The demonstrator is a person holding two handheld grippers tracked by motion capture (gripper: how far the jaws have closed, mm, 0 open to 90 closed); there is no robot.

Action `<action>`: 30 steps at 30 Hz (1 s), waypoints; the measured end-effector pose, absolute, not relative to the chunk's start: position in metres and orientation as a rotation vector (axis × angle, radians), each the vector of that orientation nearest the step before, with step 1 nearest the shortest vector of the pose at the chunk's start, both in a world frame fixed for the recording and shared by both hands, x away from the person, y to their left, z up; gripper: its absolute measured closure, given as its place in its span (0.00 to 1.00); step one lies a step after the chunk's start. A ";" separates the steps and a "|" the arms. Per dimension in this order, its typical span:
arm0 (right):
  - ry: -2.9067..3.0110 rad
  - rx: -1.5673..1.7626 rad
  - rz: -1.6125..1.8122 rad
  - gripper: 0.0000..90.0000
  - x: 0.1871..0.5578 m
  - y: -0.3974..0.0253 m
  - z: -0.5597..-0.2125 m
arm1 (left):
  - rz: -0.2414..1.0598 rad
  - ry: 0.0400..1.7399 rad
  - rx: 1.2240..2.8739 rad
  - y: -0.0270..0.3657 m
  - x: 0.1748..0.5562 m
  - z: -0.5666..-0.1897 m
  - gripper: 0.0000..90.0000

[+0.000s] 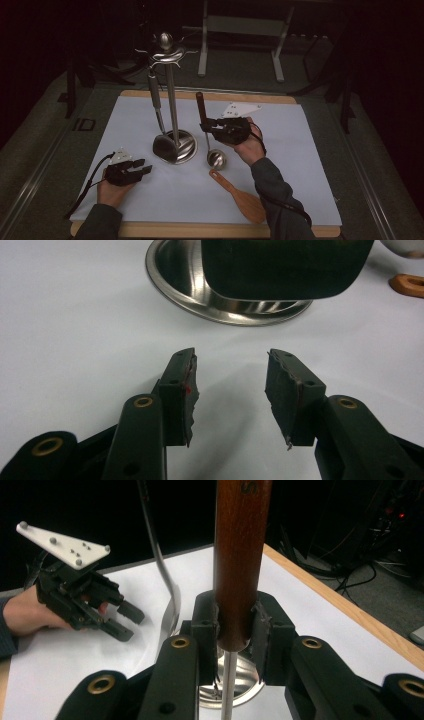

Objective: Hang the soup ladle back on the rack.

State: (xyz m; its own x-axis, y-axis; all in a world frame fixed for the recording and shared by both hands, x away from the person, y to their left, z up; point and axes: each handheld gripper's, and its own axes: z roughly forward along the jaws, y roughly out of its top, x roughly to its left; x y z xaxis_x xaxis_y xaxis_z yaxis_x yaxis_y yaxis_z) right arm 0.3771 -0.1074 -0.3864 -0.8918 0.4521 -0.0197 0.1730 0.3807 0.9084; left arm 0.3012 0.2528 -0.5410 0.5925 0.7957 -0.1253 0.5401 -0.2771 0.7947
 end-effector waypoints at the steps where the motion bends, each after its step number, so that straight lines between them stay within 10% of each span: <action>1: 2.378 0.553 1.516 0.83 0.377 -0.107 -0.386 | 0.376 1.064 1.963 0.253 0.301 -0.541 0.62; 30: 2.318 0.563 1.585 0.83 0.371 -0.094 -0.360 | 0.375 1.064 1.964 0.253 0.301 -0.541 0.62</action>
State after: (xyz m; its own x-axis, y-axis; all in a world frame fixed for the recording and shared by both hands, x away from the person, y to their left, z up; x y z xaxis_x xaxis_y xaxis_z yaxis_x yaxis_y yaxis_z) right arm 0.3714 -0.0942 -0.3601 -0.8862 0.4632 -0.0082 0.1604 0.3234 0.9326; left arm 0.3014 0.2529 -0.5411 0.5930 0.7953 -0.1260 0.5409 -0.2775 0.7940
